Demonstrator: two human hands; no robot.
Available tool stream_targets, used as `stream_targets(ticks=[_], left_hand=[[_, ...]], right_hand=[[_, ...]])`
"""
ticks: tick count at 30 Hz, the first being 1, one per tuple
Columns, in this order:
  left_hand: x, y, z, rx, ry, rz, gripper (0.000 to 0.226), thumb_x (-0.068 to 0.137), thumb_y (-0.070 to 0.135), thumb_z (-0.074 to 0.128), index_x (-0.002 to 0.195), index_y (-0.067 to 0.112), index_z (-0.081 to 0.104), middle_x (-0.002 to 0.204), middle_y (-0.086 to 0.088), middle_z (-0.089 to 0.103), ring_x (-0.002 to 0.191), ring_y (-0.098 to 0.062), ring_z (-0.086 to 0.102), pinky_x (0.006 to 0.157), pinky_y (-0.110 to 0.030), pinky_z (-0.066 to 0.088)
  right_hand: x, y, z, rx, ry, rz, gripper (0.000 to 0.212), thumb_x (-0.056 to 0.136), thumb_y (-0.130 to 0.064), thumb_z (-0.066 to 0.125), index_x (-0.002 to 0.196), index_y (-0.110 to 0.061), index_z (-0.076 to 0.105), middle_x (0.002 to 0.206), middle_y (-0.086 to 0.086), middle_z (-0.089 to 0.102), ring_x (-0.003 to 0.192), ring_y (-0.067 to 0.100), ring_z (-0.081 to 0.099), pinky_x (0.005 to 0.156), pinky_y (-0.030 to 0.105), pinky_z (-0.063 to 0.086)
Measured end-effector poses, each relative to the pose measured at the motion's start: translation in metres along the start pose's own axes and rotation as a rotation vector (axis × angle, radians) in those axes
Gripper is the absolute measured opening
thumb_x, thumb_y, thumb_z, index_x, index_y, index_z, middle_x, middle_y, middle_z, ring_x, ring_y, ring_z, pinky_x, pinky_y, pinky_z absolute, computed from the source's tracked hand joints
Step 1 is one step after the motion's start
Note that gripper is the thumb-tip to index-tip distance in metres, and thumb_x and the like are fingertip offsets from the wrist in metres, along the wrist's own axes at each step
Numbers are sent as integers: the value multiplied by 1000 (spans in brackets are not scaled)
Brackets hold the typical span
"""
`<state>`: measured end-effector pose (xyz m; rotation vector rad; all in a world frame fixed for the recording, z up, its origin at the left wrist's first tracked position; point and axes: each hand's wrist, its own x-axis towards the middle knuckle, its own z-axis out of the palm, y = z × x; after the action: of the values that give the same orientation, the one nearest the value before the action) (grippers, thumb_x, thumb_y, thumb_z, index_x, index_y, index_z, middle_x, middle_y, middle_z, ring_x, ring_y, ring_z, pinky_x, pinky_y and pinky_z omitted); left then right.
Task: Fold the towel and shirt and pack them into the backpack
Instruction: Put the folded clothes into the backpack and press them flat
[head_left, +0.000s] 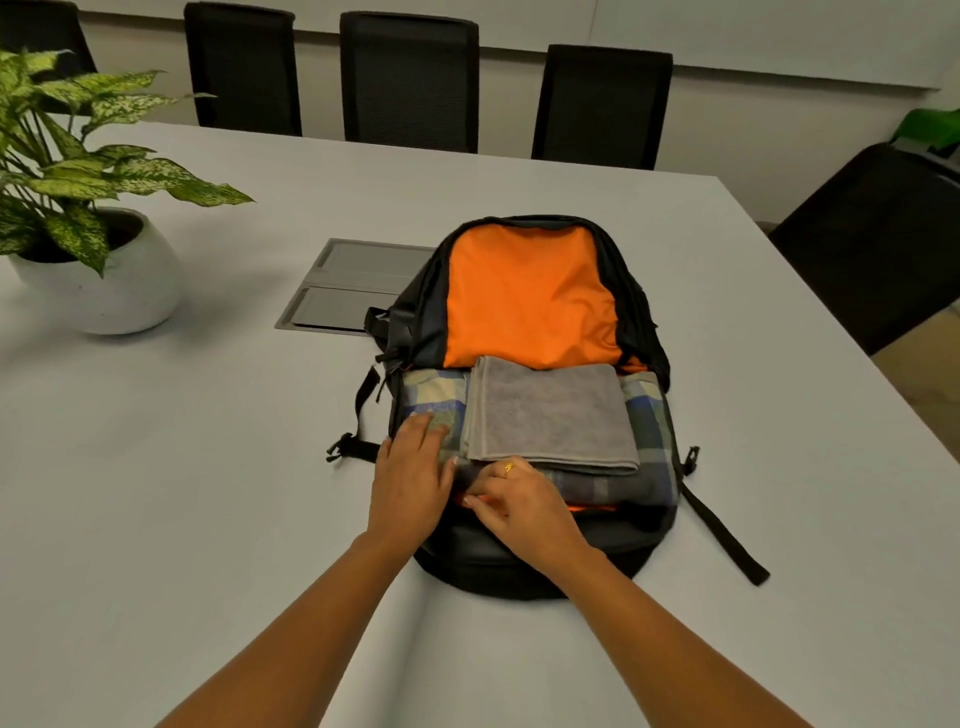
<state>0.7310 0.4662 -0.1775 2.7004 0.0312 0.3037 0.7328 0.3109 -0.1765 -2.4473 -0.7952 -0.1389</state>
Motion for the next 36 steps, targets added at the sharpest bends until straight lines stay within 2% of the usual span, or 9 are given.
stream_targets(ticks=[4,7,11,15,18,22,28,33,36], left_hand=[[-17,9,5,116,29,142,5,79,16,70,84,15,71,95,-3,67,92,-24,64,101,-50,35],[-25,9,7,242,12,163,8,74,20,75,74,15,70,75,-2,66,77,-24,64,100,-52,36],[-32,15,-1,386,-171,155,30,96,36,43,105,20,67,106,1,64,110,-17,52,114,-48,7],[-37,23,-6,377,-191,135,39,95,48,38,116,26,62,119,3,56,120,-17,42,113,-51,3],[-42,24,-10,304,-176,125,39,90,54,45,113,26,61,116,4,56,121,-16,42,112,-53,3],[-48,21,-12,254,-61,143,28,84,43,63,99,19,65,103,1,62,110,-20,54,111,-56,10],[-55,22,-10,288,67,200,18,70,22,80,76,15,65,75,-1,64,78,-25,65,98,-59,33],[-60,22,-10,285,60,139,11,77,20,75,82,13,68,83,-5,67,88,-28,65,105,-57,23],[-59,29,-10,267,36,104,14,80,24,72,87,13,68,88,-4,68,95,-25,63,109,-55,19]], right_hand=[[-36,18,-11,-152,-174,214,35,92,-43,50,118,-22,62,118,-3,61,113,16,50,91,30,40],[-51,31,-19,-221,-211,333,43,94,-48,43,127,-23,54,126,-1,55,118,17,45,97,31,35],[-62,34,-29,-330,-283,368,45,95,-48,40,132,-24,49,131,1,49,123,21,40,99,38,31],[-67,30,-35,-383,-284,340,40,96,-42,44,129,-23,54,130,1,46,121,22,36,96,38,31],[-74,28,-39,-381,-132,285,30,93,-37,52,117,-22,63,121,-3,52,111,21,43,86,34,33],[-81,23,-44,-422,99,203,15,71,-32,79,82,-24,72,89,-6,65,76,18,58,60,29,37],[-85,38,-59,-344,-19,216,31,97,-31,45,125,-22,57,123,-3,59,110,20,47,85,32,40],[-98,74,-81,-378,-95,363,29,99,-28,41,115,-21,64,114,-1,62,108,17,47,84,28,46],[-116,87,-86,-279,-30,515,26,99,-25,44,110,-18,66,109,1,63,104,17,51,80,25,45]])
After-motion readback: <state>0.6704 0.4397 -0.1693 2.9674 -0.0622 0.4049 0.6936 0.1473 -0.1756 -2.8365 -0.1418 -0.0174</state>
